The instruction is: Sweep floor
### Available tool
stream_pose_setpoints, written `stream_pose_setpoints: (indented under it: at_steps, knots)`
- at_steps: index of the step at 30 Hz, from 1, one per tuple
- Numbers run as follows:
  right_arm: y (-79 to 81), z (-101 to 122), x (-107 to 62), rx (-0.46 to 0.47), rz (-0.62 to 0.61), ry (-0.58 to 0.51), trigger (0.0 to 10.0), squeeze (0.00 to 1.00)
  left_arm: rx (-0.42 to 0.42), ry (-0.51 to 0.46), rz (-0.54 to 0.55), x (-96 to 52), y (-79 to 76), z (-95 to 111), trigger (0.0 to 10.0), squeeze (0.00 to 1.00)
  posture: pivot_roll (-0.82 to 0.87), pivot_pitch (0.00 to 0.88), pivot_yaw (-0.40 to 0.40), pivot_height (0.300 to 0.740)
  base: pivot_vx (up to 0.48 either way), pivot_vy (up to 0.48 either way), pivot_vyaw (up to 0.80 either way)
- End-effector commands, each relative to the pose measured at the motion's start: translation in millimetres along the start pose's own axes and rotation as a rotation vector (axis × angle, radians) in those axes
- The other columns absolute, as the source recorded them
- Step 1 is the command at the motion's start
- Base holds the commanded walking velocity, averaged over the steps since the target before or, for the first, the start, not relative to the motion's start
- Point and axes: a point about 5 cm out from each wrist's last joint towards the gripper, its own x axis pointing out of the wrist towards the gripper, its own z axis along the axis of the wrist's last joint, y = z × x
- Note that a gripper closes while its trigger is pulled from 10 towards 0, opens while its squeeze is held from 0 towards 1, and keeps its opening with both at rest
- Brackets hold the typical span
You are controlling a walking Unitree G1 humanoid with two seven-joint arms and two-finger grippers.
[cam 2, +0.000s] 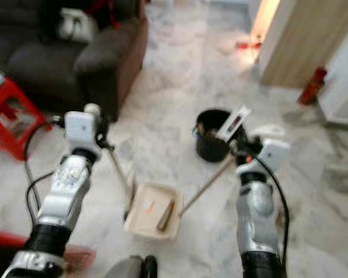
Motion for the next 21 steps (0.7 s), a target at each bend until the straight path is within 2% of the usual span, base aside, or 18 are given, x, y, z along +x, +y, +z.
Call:
stream_pose_setpoints:
  at_steps: [1,14,21]
  knots:
    - [-3.1,8.0,-0.5,0.023,-0.016,-0.043,10.0,0.0,0.025,-0.048,-0.001,3.9,1.0,11.7,10.0,0.0,0.09,0.142,-0.051,0.74,0.48,0.0,0.0]
    - [-0.9,7.2,-0.5,0.026,-0.009,-0.038,10.0,0.0,0.034,-0.041,0.015,2.3,5.7,10.2,10.0,0.0,0.09,0.146,-0.052,0.74,0.469,0.0,0.0]
    - [-1.3,6.9,-1.0,0.023,-0.006,-0.035,10.0,0.0,0.033,-0.037,0.016,2.4,5.4,9.7,10.0,0.0,0.09,0.145,-0.053,0.74,0.077,0.0,0.0]
